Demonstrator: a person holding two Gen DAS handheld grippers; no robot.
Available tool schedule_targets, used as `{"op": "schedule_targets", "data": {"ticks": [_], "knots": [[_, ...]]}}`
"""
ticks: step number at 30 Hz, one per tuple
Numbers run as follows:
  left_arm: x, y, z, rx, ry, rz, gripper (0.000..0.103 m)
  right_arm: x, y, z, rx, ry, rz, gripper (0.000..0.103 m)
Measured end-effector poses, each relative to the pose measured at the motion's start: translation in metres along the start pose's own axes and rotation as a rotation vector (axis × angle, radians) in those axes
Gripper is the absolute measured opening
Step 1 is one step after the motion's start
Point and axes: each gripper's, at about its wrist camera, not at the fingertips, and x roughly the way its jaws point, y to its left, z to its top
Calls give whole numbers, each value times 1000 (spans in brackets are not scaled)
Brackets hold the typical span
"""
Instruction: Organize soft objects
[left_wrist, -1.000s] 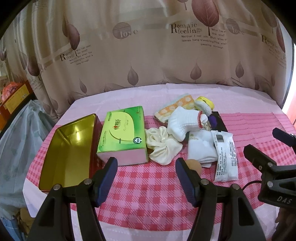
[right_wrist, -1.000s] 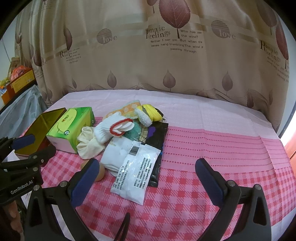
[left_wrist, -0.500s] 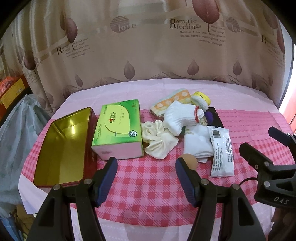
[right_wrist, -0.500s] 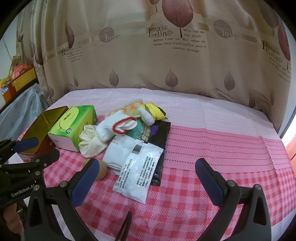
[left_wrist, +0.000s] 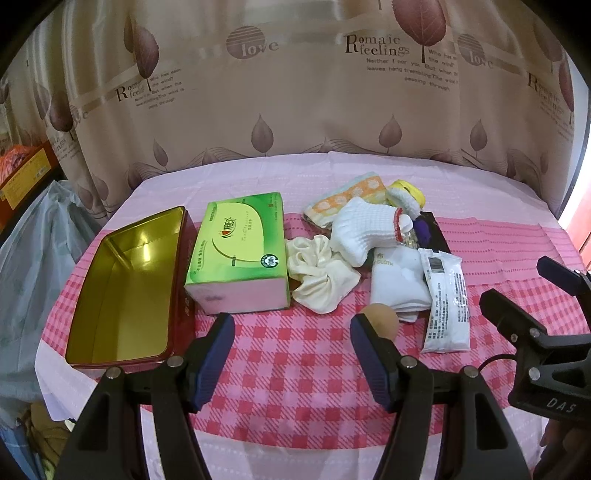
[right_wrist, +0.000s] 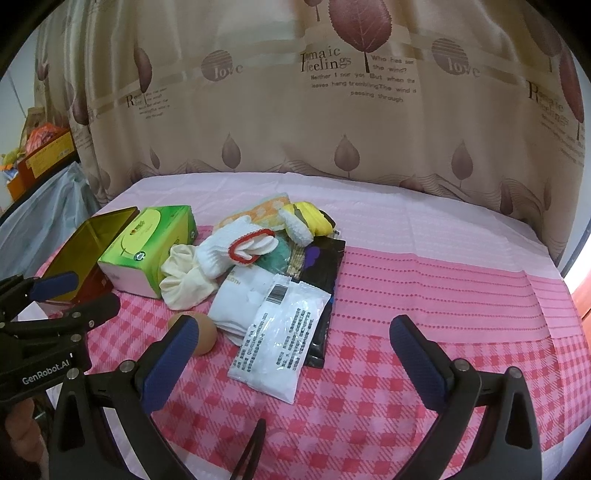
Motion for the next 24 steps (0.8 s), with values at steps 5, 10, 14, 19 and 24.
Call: {"op": "schedule_targets", "data": {"ticks": [5,10,14,19,24], "knots": [[1,-1,0,5,8,0,67,2,0,0,-3,8,6,103],[2,-1,0,9,12,-1,67,3,1,-1,-9,15,3,103],[4,-1,0,13,21,1,67,5,1,-2,-13,23,4,103],[5,-1,0,15,21,0,67,9,1,-4,-13,33,3,103],[5,-1,-1,15,24,0,67,12,2,-7,-14,44,0,102]]}}
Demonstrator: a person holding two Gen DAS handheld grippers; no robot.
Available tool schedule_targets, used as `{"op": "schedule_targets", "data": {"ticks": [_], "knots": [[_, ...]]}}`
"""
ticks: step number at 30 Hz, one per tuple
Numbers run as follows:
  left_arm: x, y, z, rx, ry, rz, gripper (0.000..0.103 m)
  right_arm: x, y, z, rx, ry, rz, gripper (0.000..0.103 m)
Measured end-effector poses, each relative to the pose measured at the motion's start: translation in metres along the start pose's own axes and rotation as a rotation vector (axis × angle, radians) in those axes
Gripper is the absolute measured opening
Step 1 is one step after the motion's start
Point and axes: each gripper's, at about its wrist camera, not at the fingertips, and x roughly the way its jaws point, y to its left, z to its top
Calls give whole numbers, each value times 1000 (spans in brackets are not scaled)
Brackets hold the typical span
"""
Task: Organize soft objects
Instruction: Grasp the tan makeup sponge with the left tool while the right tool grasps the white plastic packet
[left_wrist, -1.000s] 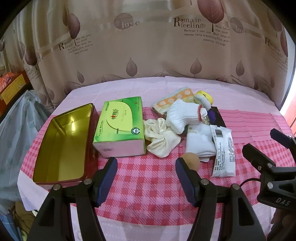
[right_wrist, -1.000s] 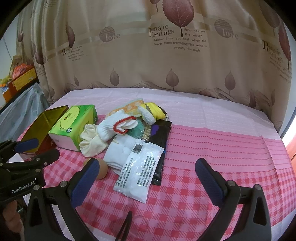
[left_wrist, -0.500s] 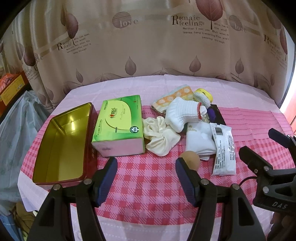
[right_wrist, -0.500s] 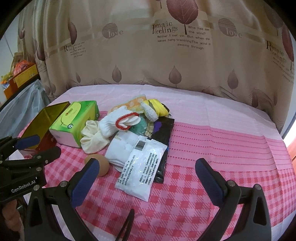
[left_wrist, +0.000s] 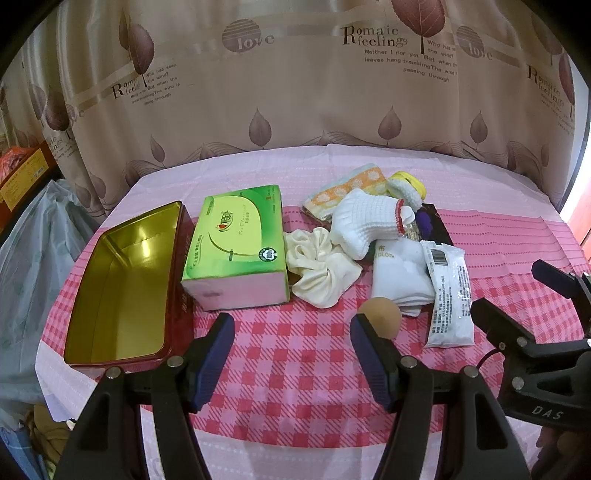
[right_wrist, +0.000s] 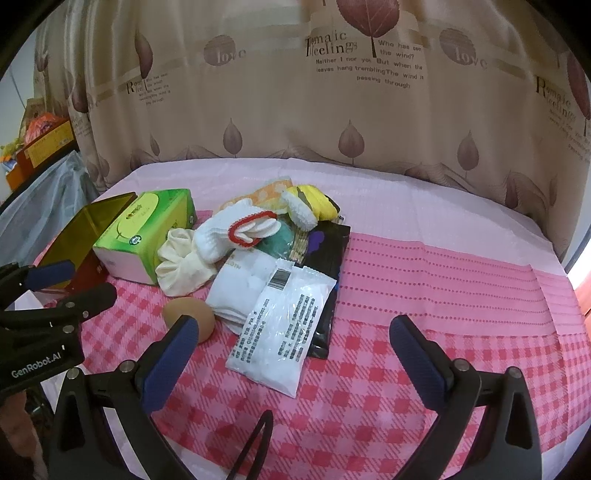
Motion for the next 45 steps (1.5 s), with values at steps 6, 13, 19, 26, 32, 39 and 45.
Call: {"op": "schedule_targets", "data": {"ticks": [6,13,19,26,32,39,45], "knots": [[3,2,0,-2,6,1,67,6,0,-3,1,18,0,102],[11,7,-4,-4,13,9,67,15,-1,-7,6,39,-10,98],[22,15,-6,-14,29,5,67,33,-4,-11,31,87,-11,87],[31,19,-10,-11,40,1,67,52,0,-10,56,123,7,83],[37,22,-10,-13,44,-19,67,68,4,-7,51,145,-7,73],[42,18,-11,6,56,-34,67,71,5,-8,53,144,16,60],[41,5,-13,44,67,-83,67,57,-6,-11,51,129,-3,58]]}}
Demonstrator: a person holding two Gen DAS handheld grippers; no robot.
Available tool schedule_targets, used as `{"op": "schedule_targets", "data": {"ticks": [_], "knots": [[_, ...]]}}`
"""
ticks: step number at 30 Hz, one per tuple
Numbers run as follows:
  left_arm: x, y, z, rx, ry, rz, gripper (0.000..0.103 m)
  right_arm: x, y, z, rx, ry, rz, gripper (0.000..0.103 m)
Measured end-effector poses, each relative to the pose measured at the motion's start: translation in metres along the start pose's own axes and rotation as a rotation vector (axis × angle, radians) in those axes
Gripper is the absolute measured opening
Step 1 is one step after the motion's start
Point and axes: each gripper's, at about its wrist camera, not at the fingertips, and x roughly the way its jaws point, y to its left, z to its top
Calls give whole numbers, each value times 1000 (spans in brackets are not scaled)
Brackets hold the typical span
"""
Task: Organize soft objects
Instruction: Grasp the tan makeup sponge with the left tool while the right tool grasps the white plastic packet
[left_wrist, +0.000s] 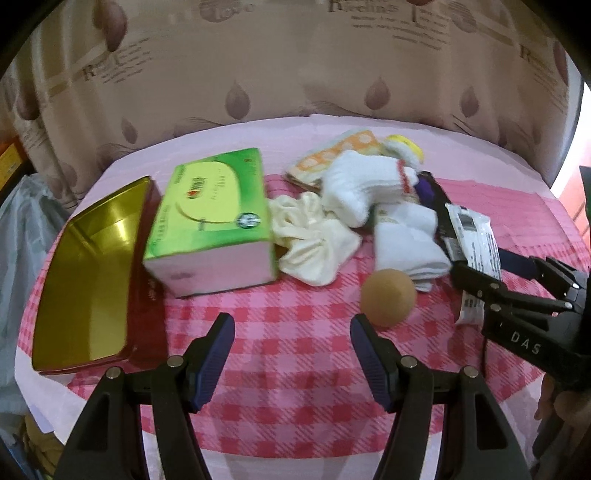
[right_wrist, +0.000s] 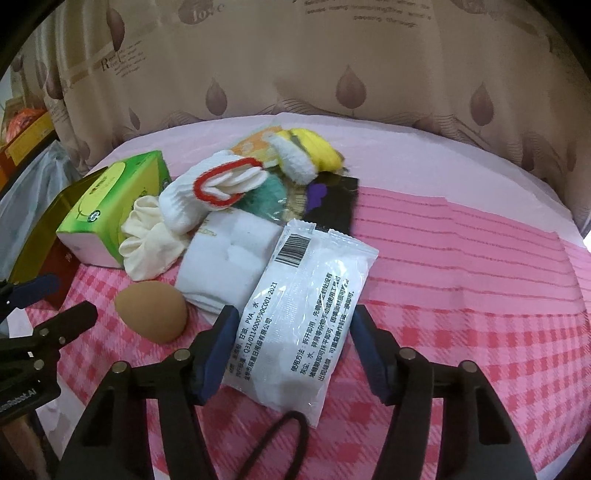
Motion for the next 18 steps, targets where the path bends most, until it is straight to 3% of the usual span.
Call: {"op": "schedule_targets", "data": {"ticks": [11,18], "knots": [[7,-33,0,93,42,-125,67,-23,-61,-15,73,-7,-110,58],[22,-49,9,122,82,-151,67,-15,-74,-19,112,14,-91,58]]}}
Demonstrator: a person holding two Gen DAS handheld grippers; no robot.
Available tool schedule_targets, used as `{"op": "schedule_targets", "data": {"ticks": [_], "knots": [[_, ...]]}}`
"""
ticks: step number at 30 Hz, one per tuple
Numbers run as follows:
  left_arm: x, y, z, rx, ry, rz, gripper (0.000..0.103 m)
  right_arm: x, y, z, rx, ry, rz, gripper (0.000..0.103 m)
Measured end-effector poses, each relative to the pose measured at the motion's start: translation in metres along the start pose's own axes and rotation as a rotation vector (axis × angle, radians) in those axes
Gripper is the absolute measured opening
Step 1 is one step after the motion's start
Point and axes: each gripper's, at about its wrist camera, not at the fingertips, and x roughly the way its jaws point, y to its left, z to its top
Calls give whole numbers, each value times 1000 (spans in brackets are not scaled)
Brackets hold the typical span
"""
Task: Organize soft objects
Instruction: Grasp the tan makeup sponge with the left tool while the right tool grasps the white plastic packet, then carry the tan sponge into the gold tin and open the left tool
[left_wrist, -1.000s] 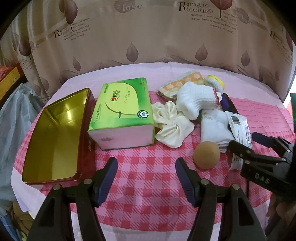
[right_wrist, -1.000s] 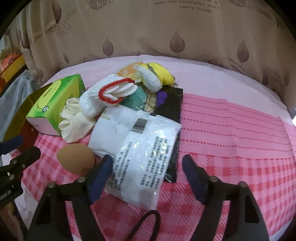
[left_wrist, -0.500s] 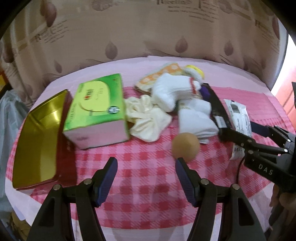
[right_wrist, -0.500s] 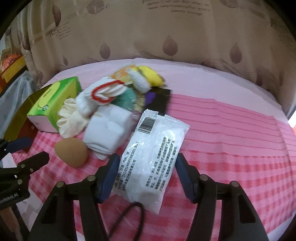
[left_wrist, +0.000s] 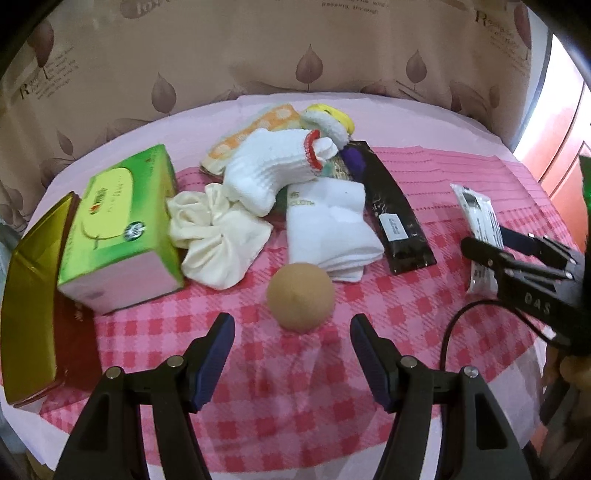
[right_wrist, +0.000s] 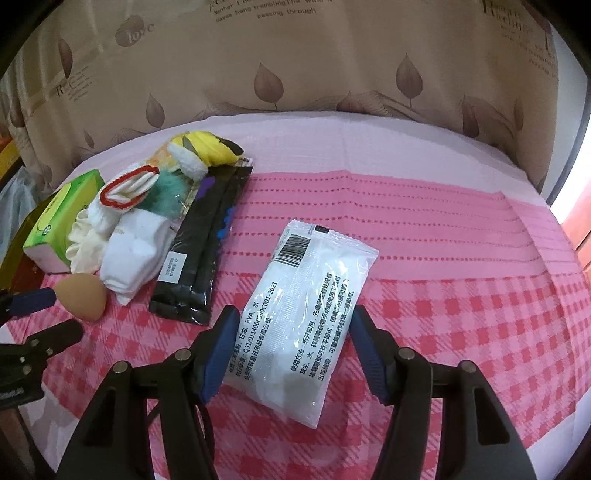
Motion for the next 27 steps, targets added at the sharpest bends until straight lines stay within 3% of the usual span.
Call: {"op": "schedule_targets", "data": {"ticks": [10,13,14,15,16,27], "knots": [[28,5,20,-35,54,2,67,9,-7,-2,39,36,43,58],[31,6,21,-50,60,-32,67,11,-3,-1,29,35,43,58],[32,7,23,-52,56,-33,65,11,-3,-2,27,34,44,58],[32,7,23,-53,52,-40,48,11,-2,-2,27,35,47,58],[32,7,23,-54,50,-43,41,12,-1,-2,26,36,49,58],[8,17,17,-46,8,-59,41,12,2,-3,18,32,46,58]]}}
